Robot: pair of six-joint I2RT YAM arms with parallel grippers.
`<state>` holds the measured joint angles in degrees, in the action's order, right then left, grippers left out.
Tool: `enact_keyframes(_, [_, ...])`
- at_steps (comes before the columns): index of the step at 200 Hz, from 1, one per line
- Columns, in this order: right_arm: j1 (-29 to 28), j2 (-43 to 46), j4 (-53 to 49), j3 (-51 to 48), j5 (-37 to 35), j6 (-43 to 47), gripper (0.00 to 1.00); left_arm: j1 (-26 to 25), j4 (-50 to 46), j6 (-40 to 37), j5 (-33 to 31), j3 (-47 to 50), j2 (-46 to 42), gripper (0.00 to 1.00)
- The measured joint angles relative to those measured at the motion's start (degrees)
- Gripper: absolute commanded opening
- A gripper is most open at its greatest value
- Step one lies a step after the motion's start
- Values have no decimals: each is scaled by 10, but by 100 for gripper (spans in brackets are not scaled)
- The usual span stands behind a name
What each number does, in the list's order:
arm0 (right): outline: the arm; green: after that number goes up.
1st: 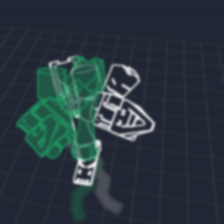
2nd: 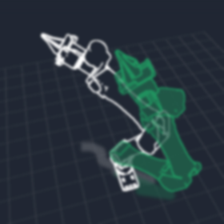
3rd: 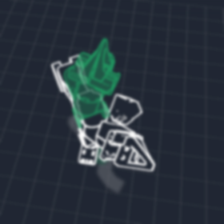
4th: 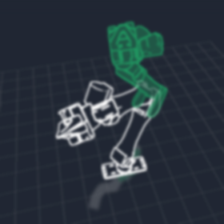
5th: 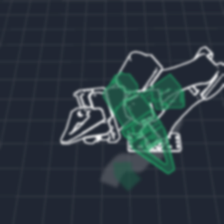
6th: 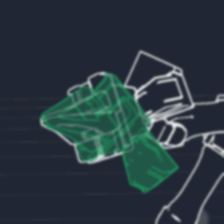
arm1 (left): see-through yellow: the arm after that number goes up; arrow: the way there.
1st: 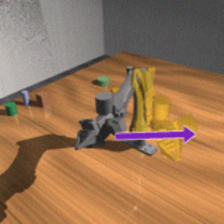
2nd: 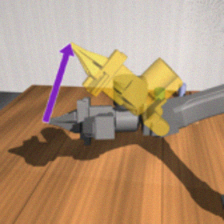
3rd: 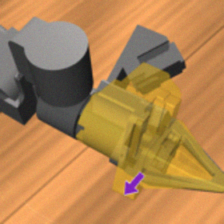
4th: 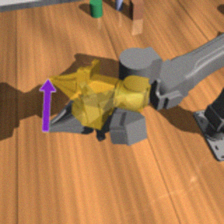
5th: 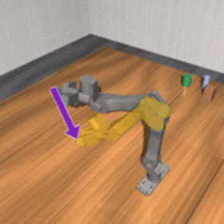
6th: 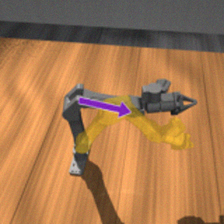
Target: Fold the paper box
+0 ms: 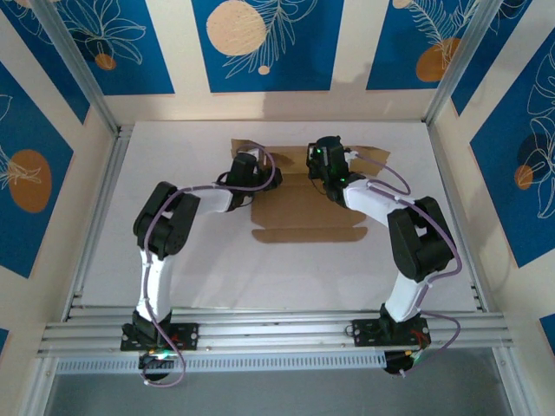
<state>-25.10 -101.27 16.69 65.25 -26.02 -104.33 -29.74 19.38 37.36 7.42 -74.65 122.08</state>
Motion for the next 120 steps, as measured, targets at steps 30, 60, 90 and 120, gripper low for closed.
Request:
enact_keyframes(30, [0,-4,6,0,-3,-2,0,-10,-18,-14,-2,-13,8,61])
enact_keyframes(60, [3,-4,6,0,4,-2,0,-13,-18,-29,-4,-5,3,63])
enact_keyframes(90, [11,3,0,-1,30,2,0,-12,-23,-47,8,26,-32,66])
enact_keyframes(120, [23,14,-9,-5,54,5,0,-11,-28,-68,28,52,-82,66])
